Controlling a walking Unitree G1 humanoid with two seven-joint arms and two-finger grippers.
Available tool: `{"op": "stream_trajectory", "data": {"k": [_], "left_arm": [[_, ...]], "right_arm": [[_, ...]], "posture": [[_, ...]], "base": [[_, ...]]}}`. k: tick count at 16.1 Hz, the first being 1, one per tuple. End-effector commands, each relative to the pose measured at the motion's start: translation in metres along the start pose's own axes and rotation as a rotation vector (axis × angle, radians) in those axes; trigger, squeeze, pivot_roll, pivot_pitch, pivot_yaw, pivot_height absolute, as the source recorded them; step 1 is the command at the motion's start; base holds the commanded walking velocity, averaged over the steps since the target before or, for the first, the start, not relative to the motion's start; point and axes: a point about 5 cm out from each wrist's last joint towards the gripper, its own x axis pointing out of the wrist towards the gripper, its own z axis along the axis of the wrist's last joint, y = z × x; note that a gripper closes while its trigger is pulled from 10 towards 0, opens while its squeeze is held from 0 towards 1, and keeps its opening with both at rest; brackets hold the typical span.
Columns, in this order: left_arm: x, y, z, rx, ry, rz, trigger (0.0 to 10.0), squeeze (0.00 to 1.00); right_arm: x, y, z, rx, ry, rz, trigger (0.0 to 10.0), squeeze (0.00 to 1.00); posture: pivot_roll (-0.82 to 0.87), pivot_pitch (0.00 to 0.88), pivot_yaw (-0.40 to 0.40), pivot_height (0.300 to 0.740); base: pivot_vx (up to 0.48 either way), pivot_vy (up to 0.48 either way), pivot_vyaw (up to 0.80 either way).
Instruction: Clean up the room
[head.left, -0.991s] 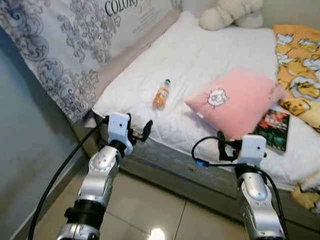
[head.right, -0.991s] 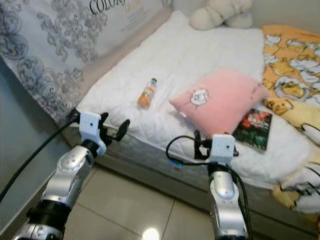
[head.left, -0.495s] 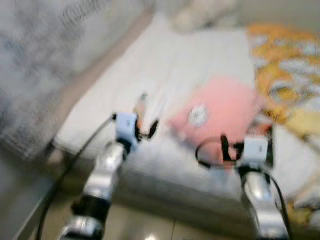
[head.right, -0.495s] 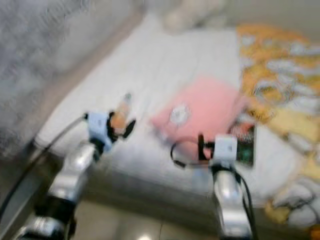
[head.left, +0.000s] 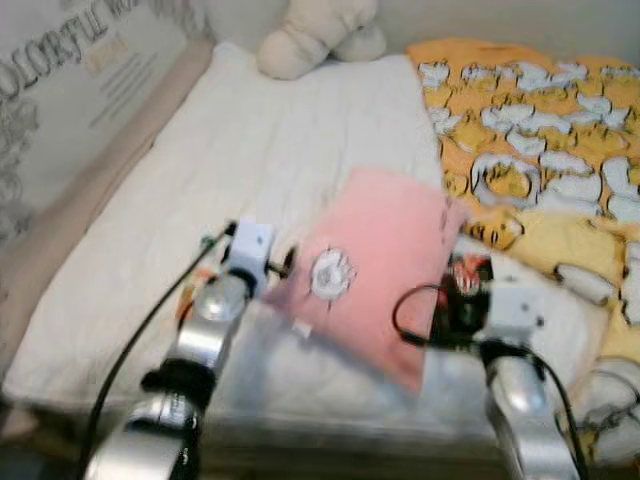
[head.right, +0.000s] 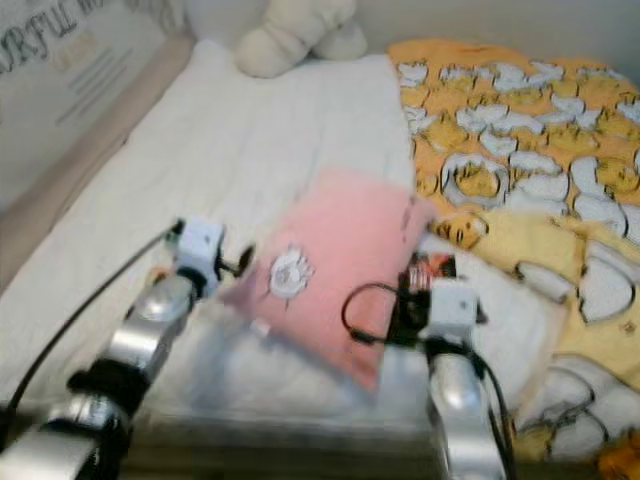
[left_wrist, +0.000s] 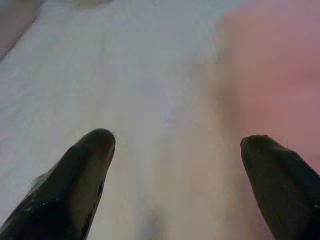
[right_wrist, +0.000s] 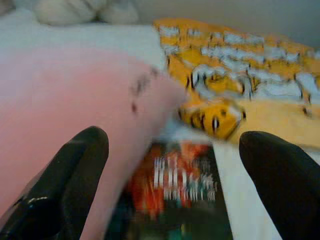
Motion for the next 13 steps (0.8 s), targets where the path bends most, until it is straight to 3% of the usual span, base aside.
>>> {"op": "stream_trajectory", "data": {"k": [1,2,5,8,10,13], "left_arm": [[-0.003,0.027,-0.018,-0.008,0.092,0.136,10.0,0.00],[-0.003,0.038,-0.018,-0.003,0.117,0.216,10.0,0.00],[-0.005,0.046,-0.028,0.000,0.162,0.269,10.0,0.00],[-0.011,0.038,-0.053,-0.059,0.279,0.254,10.0,0.00],[-0.015,0.049,-0.056,0.010,0.277,0.355,10.0,0.00],[-0.016,0.063,-0.042,0.126,0.169,0.485,10.0,0.00]], "right_arm": [[-0.006,0.007,0.004,0.006,-0.002,0.030,10.0,0.00],[-0.016,0.004,0.005,-0.011,0.009,0.042,10.0,0.00],[-0.043,-0.004,0.004,-0.062,0.043,0.077,10.0,0.00],[-0.060,-0.005,0.008,-0.081,0.085,0.109,10.0,0.00],[-0.064,-0.007,0.011,-0.084,0.101,0.113,10.0,0.00],[-0.070,-0.012,0.012,-0.097,0.126,0.112,10.0,0.00]], "posture": [[-0.02,0.000,-0.006,0.740],[-0.04,0.000,-0.012,0.740],[-0.10,0.000,-0.032,0.740],[-0.14,0.000,-0.063,0.740],[-0.15,0.010,-0.074,0.740],[-0.15,0.020,-0.084,0.740]], "base": [[0.000,0.000,0.00],[0.000,0.000,0.00],[0.000,0.000,0.00],[0.000,0.000,0.00],[0.000,0.000,0.00],[0.000,0.000,0.00]]}}
